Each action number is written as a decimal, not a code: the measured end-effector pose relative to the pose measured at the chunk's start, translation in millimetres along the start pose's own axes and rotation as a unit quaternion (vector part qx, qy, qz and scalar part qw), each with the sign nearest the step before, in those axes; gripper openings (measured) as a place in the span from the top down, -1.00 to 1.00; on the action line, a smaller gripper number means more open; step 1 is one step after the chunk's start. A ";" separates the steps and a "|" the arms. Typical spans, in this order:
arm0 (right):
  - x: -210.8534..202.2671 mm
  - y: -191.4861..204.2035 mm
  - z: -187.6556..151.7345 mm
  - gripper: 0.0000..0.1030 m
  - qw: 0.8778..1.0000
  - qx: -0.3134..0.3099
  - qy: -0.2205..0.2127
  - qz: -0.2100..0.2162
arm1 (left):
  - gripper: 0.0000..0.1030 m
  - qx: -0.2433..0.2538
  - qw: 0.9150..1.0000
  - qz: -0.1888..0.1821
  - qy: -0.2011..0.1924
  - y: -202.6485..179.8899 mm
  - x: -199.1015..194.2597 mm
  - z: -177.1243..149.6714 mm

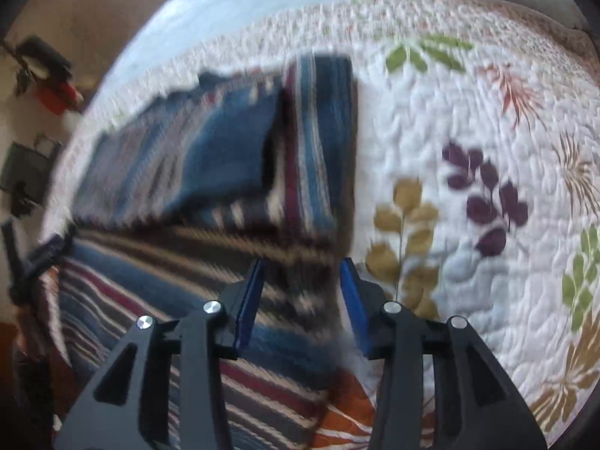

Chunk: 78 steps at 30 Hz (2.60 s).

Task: Fold small clothes

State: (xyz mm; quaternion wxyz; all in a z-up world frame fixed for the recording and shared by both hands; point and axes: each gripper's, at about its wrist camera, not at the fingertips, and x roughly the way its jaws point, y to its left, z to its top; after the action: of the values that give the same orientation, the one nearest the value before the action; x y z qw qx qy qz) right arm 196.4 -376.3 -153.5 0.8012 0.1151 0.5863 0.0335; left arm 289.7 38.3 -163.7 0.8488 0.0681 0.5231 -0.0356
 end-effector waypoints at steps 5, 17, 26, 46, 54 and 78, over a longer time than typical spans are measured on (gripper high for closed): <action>13.9 -5.9 0.1 0.76 0.999 0.035 -0.006 0.000 | -0.63 0.010 1.000 0.012 -0.005 -11.2 3.8 -15.3; -6.4 -22.2 -28.8 0.36 0.994 0.102 -0.017 0.030 | -0.74 -0.015 1.000 -0.020 0.013 4.5 -5.1 -29.5; -41.4 9.9 -171.2 -0.02 0.994 0.078 0.027 0.075 | -0.74 -0.009 0.997 -0.041 0.063 42.7 -55.9 -105.1; -48.2 57.9 -288.5 -0.11 0.987 0.118 -0.010 0.112 | -0.74 -0.073 0.980 -0.152 0.108 46.0 -93.0 -210.3; -44.5 76.8 -295.3 0.17 0.987 0.102 -0.010 0.120 | -0.34 -0.069 0.978 -0.162 0.116 31.7 -91.1 -215.3; -45.5 59.5 -320.5 0.83 0.979 0.136 -0.016 0.151 | 0.63 -0.106 0.976 -0.157 0.105 59.7 -97.0 -232.5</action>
State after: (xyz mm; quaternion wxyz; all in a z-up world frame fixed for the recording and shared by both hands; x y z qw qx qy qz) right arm -116.5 -280.5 -189.5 0.7733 0.3110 0.5479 0.0724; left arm 48.6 131.8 -175.5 0.7753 -0.1015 0.6145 -0.1052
